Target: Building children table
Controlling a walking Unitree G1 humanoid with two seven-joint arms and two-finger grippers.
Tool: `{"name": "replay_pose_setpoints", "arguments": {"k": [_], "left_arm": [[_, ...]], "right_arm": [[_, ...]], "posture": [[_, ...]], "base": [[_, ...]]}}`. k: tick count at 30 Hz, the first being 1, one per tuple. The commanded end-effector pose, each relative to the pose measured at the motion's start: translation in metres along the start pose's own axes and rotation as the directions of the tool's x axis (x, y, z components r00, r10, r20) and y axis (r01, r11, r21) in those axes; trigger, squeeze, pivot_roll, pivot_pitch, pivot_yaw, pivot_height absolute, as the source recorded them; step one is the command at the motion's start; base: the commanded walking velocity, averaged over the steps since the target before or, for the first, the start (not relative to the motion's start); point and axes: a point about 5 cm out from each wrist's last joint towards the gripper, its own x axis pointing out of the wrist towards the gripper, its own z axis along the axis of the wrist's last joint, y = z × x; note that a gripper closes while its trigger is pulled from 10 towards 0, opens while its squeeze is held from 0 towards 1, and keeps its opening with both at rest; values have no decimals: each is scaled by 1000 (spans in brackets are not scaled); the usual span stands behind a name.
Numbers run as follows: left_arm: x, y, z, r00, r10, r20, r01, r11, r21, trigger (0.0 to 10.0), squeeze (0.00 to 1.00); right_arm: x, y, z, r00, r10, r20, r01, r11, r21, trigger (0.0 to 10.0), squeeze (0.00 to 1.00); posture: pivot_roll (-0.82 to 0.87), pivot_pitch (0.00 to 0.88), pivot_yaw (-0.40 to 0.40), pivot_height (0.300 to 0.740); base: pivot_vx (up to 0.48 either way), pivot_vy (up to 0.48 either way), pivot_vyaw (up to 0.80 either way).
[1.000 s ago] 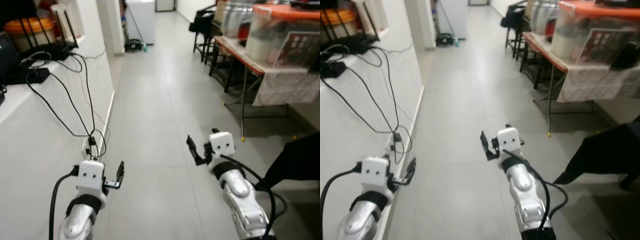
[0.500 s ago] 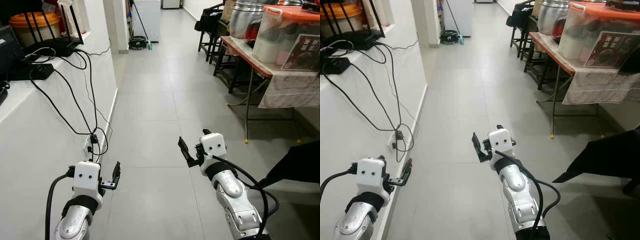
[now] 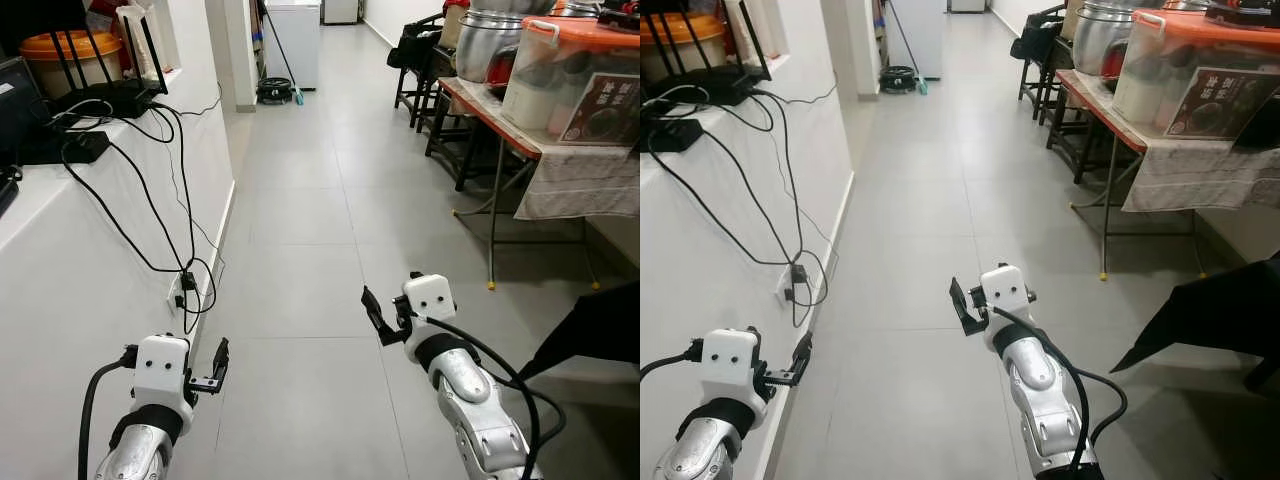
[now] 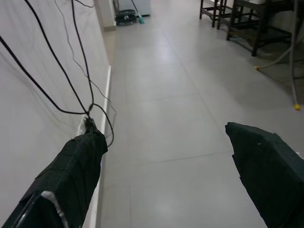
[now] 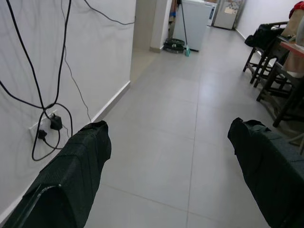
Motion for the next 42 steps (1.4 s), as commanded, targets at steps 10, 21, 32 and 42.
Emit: {"name": "replay_pose_setpoints", "arguments": {"k": [10, 21, 32, 42], "left_arm": [[-1, 9, -7, 998, -43, -49, 44, 999, 11, 10000, 0], [1, 19, -8, 995, -62, -75, 66, 996, 59, 10000, 0], [-7, 30, -31, 973, -28, -229, 58, 990, 125, 10000, 0], [-24, 90, -57, 911, 147, -386, -60, 972, 229, 10000, 0]], "right_arm": [[-2, 6, 2, 1000, 24, -15, -24, 1000, -5, 10000, 0], [-3, 8, 5, 1000, 28, -8, -28, 1000, -12, 10000, 0], [-3, 5, 5, 999, 37, -20, -38, 999, -32, 10000, 0], [-2, 5, 3, 998, 53, -37, -54, 998, -28, 10000, 0]], "posture": [[44, 0, -43, 675], [37, 0, -37, 630], [34, 0, -44, 590], [33, 0, -50, 550]], "base": [[0, 0, 0], [0, 0, 0], [0, 0, 0], [0, 0, 0]]}}
